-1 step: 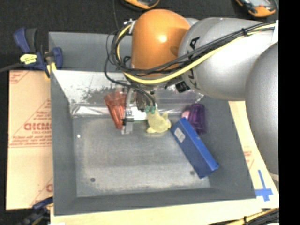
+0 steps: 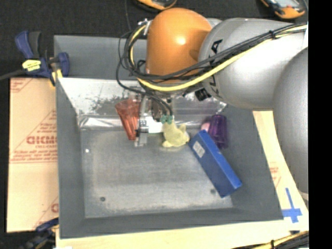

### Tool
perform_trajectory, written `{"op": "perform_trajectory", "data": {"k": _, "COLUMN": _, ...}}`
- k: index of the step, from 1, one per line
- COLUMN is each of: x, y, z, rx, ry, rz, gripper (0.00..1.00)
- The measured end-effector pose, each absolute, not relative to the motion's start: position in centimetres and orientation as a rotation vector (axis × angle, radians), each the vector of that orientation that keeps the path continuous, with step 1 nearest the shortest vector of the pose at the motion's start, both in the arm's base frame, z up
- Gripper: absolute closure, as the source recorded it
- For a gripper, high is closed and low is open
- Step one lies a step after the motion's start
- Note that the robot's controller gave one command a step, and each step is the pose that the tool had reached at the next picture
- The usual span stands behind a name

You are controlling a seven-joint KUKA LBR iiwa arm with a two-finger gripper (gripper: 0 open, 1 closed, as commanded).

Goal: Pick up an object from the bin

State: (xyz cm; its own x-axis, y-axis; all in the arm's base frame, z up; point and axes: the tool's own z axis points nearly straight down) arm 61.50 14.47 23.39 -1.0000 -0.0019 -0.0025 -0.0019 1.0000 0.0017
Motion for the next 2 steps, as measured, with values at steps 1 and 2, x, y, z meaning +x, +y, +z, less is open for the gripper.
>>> {"op": "perform_trajectory", "data": {"k": 1, "x": 62.5, "y": 14.2, "z": 29.0, "rx": -0.192, "ry": 3.134, "rz": 0.0, "gripper": 0.0}}
{"op": "perform_trajectory", "data": {"k": 2, "x": 63.8, "y": 13.4, "z": 25.8, "rx": 0.175, "ry": 3.134, "rz": 0.003, "gripper": 0.0}}
